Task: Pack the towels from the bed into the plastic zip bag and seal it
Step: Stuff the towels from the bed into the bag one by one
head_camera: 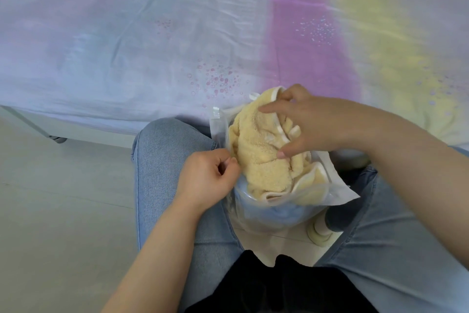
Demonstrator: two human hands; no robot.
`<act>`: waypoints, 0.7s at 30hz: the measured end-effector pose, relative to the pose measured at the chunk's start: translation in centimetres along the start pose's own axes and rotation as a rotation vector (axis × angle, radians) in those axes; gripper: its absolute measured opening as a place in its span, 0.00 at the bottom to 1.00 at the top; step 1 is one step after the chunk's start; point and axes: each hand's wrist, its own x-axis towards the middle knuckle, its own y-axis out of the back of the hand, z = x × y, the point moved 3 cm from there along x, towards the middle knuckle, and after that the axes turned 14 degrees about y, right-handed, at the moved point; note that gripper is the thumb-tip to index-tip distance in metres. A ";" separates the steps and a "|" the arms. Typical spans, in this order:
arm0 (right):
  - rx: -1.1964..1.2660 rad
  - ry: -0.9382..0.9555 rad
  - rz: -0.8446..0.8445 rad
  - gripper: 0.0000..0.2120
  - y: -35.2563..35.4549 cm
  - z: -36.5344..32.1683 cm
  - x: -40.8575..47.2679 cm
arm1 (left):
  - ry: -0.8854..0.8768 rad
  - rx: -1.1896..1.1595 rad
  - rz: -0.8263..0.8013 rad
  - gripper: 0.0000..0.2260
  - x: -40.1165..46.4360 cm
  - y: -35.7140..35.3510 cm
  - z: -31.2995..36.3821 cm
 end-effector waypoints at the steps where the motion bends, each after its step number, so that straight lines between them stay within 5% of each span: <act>1: -0.004 0.006 0.056 0.41 0.4 0.0 0.1 | -0.018 0.014 0.007 0.14 -0.1 0.1 0.0; 4: 0.018 0.021 0.157 0.40 0.7 0.0 0.6 | -0.057 0.037 0.018 0.14 -0.2 0.0 0.1; 10: -0.122 0.059 -0.451 0.51 -5.6 -1.1 2.4 | 0.042 0.007 0.064 0.14 0.2 -0.1 -0.4; 17: -0.047 0.321 -0.748 0.50 -8.8 -2.8 5.6 | 0.019 0.014 0.066 0.16 0.2 -0.4 -0.4; 21: -0.116 0.309 -0.864 0.45 -12.8 -2.9 7.8 | 0.002 -0.031 0.062 0.17 0.1 -0.4 -0.8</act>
